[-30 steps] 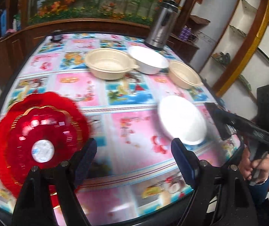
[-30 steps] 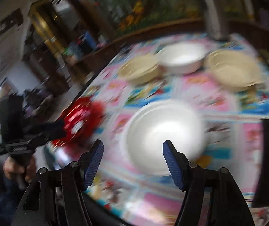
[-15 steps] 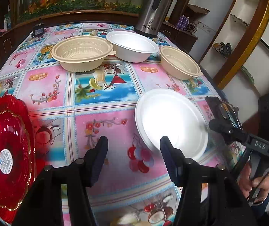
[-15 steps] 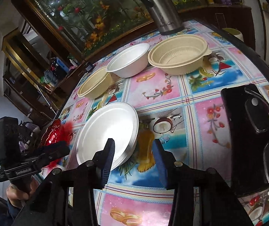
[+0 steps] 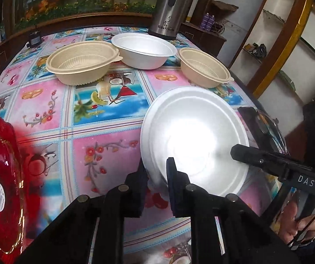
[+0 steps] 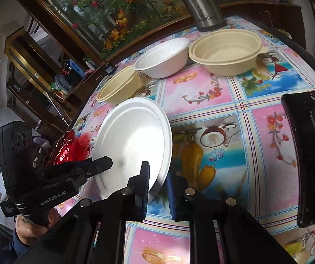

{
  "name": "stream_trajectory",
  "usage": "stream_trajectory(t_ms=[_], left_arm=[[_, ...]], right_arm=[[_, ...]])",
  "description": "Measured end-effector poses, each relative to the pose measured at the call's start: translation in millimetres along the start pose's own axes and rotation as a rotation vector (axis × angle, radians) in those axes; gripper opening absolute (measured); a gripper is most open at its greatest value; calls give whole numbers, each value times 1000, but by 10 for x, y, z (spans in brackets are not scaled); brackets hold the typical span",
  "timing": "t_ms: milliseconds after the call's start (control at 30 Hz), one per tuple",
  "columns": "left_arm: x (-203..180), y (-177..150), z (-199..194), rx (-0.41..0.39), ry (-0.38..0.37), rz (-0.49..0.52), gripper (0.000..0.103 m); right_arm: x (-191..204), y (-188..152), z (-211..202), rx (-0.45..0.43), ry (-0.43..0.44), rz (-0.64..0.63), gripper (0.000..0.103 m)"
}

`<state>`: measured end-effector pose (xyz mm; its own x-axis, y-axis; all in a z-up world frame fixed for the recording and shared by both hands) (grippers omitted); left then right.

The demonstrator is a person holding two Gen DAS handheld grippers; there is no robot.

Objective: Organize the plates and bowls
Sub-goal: 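Carry the white plate onto the red plates and open the left gripper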

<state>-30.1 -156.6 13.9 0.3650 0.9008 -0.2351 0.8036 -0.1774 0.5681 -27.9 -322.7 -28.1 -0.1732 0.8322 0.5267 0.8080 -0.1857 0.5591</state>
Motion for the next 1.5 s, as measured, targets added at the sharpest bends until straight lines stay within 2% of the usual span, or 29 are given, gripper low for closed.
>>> stream_trajectory(t_ms=[433,500,700,900,1200,1333,1500], left_arm=[[316,-119,-591,-103,59,-23,20],[399,-125,-691,-120,68,-38,24],[774,-169,-1033,-184,132,-92,28],[1273,-306,-1326,-215,203,-174,28],[1951,-577,-1394,-186,273,-309,30],[2114,-656,-1306,-165,273,-344,30],[2178,-692,-1238,-156,281,-364,30]], right_arm=[[540,52,130,26,81,-80,16],[655,80,152,27,90,-100,16],[1124,157,319,56,137,-178,16],[1600,137,702,128,188,-235,17],[2063,-43,1429,266,204,-288,17],[2113,-110,1645,309,194,-288,17],[2164,-117,1798,321,170,-297,18]])
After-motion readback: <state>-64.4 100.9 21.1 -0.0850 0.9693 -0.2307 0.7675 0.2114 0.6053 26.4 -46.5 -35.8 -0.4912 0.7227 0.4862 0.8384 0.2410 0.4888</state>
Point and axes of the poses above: each gripper's, at about its wrist camera, not at the fingertips, and z roughly the way its jaws point, x to its left, y to its top, the point moved 4 cm from there along z, roughly the way its jaws point, and after that the axes turned 1 degree about y, right-handed, at the moved point
